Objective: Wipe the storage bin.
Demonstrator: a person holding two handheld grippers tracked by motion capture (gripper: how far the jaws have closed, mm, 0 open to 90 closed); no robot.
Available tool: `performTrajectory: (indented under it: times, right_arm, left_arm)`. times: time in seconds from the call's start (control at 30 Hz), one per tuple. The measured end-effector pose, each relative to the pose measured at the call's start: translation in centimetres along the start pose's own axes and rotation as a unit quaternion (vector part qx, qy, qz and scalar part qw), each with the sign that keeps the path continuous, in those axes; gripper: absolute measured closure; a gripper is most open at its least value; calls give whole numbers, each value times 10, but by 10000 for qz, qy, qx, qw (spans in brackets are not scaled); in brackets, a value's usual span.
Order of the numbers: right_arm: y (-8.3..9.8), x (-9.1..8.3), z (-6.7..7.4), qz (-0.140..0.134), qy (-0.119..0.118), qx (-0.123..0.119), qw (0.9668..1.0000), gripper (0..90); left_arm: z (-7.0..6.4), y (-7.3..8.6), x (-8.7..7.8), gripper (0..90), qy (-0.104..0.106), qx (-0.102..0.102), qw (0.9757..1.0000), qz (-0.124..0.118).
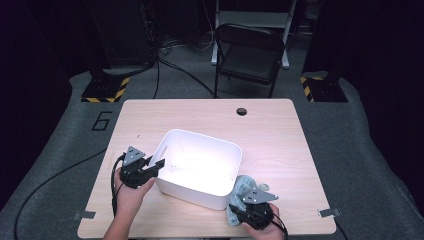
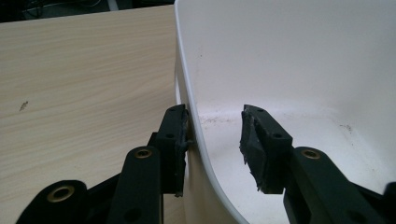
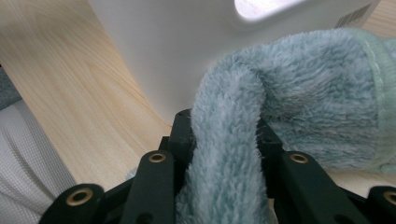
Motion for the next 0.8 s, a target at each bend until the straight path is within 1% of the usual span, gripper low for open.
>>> performTrajectory:
  times: [0.07, 0.13, 0.17, 0.23, 0.37, 0.5, 0.53, 0.57, 0.6, 0.63, 0.67, 0.7, 0.73, 0.8]
  right_arm:
    - [0, -2, -2, 46, 38, 59, 10000, 600]
    - [1, -5, -5, 110, 233, 275, 9993, 544]
    - [1, -7, -6, 152, 281, 376, 9988, 524]
    - [1, -12, -8, 91, 382, 491, 9980, 501]
    - [1, -18, -11, 30, 537, 610, 9967, 473]
    - [1, -14, -11, -28, 588, 598, 9965, 464]
    - [1, -13, -10, -36, 591, 542, 9968, 469]
    - [1, -13, -10, -36, 591, 542, 9968, 469]
    - [1, -11, -10, -109, 706, 409, 9966, 545]
    - [1, -10, -11, -76, 746, 237, 9969, 573]
    - [1, -8, -10, -83, 805, 217, 9965, 604]
    - [1, -6, -11, -60, 810, 180, 9965, 632]
    - [2, -4, -11, -74, 794, 184, 9966, 651]
    - [2, -3, -11, -86, 670, 201, 9975, 679]
  left_arm:
    - [0, 0, 0, 604, 18, 7, 10000, 6]
    - [0, 0, 0, 601, 22, 20, 10000, 5]
    - [0, 0, 0, 600, 26, 20, 10000, 6]
    - [0, 0, 0, 599, 41, 39, 10000, 31]
    - [0, 0, 0, 597, 46, 38, 10000, 42]
    - [0, 0, 0, 597, 45, 36, 10000, 43]
    - [0, 0, 0, 597, 46, 36, 10000, 43]
    - [0, 0, 0, 597, 46, 36, 10000, 43]
    - [0, 0, 0, 597, 48, 41, 10000, 42]
    - [0, 0, 0, 596, 48, 41, 10000, 42]
    - [0, 0, 0, 596, 51, 38, 10000, 42]
    - [0, 0, 0, 596, 51, 39, 10000, 40]
    - [0, 0, 0, 596, 52, 40, 10000, 42]
    - [0, 0, 0, 596, 56, 36, 10000, 39]
Point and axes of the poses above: each handheld gripper's, and its own axes: x roughly forward along the jaws, y roughly out of its underside, z roughly to its left, the point moved 2 cm from there along x, roughly forward along the jaws, and after that the axes turned 13 degrees about z, right-handed, at the moved point
